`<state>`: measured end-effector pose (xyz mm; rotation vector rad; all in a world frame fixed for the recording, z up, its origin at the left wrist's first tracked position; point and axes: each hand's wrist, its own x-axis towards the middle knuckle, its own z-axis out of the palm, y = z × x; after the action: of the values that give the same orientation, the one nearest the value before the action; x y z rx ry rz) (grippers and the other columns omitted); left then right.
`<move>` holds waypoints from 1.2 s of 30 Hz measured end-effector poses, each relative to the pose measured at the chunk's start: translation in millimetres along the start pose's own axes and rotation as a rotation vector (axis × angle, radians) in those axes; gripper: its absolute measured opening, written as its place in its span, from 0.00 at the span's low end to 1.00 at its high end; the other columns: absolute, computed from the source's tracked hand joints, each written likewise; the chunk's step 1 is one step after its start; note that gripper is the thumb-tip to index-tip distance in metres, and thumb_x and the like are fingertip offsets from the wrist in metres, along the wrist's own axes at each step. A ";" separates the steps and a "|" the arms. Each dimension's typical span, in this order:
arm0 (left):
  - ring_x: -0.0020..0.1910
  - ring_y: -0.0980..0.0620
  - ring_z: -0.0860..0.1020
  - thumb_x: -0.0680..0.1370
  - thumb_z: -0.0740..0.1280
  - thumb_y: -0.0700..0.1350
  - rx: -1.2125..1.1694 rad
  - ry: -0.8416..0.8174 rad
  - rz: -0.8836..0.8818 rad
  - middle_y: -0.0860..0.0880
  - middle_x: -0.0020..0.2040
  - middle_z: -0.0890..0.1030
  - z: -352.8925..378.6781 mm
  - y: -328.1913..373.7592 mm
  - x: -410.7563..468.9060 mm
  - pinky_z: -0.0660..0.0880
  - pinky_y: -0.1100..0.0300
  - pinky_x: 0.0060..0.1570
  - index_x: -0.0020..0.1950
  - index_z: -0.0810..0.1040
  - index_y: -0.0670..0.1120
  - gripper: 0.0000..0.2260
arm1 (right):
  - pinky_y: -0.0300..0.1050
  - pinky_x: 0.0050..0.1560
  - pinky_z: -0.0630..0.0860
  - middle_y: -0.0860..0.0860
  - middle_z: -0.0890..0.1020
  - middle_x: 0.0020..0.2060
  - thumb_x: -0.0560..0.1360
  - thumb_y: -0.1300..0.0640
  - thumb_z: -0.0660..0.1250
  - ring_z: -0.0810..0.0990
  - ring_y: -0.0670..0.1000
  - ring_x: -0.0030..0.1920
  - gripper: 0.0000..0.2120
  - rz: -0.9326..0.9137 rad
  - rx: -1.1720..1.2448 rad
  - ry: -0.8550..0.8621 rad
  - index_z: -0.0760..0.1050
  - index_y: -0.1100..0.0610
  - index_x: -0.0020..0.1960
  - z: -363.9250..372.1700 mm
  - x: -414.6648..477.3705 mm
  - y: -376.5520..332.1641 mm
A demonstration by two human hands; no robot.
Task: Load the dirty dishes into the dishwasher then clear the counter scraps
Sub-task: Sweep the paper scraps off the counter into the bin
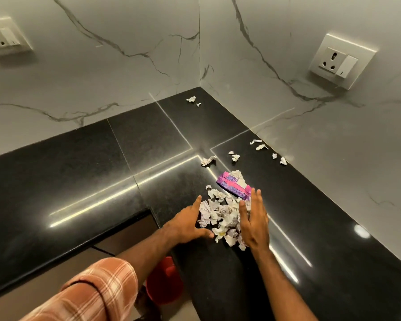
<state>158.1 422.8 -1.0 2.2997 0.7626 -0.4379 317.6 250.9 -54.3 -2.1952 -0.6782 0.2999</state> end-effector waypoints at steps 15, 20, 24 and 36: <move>0.82 0.46 0.49 0.71 0.56 0.78 0.007 0.194 0.115 0.48 0.83 0.47 -78.2 19.9 153.1 0.53 0.43 0.79 0.83 0.46 0.49 0.51 | 0.61 0.82 0.52 0.42 0.56 0.83 0.81 0.27 0.44 0.51 0.48 0.83 0.34 -0.011 -0.394 -0.010 0.51 0.40 0.83 26.6 31.4 -1.7; 0.79 0.48 0.60 0.76 0.53 0.75 0.125 0.256 0.189 0.47 0.80 0.62 -52.2 17.2 158.1 0.60 0.43 0.77 0.80 0.61 0.47 0.42 | 0.60 0.82 0.52 0.42 0.57 0.82 0.81 0.28 0.45 0.52 0.48 0.83 0.34 -0.014 -0.391 0.000 0.53 0.41 0.83 25.5 32.5 -5.4; 0.63 0.54 0.73 0.78 0.56 0.73 0.021 0.406 0.343 0.54 0.64 0.79 -21.2 9.0 124.7 0.72 0.47 0.66 0.71 0.71 0.55 0.30 | 0.59 0.81 0.52 0.43 0.59 0.82 0.82 0.28 0.45 0.53 0.48 0.82 0.33 -0.017 -0.397 -0.002 0.58 0.42 0.81 24.5 30.3 -3.3; 0.78 0.46 0.59 0.80 0.61 0.65 0.015 0.440 0.384 0.47 0.80 0.60 -52.1 62.5 212.6 0.58 0.43 0.75 0.79 0.62 0.51 0.32 | 0.57 0.82 0.49 0.42 0.60 0.82 0.81 0.27 0.43 0.51 0.47 0.83 0.33 0.001 -0.392 0.007 0.58 0.40 0.81 23.8 31.5 -5.4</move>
<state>366.9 506.1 -36.9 2.5120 0.4926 0.2454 331.7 286.5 -65.4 -2.5652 -0.7841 0.1694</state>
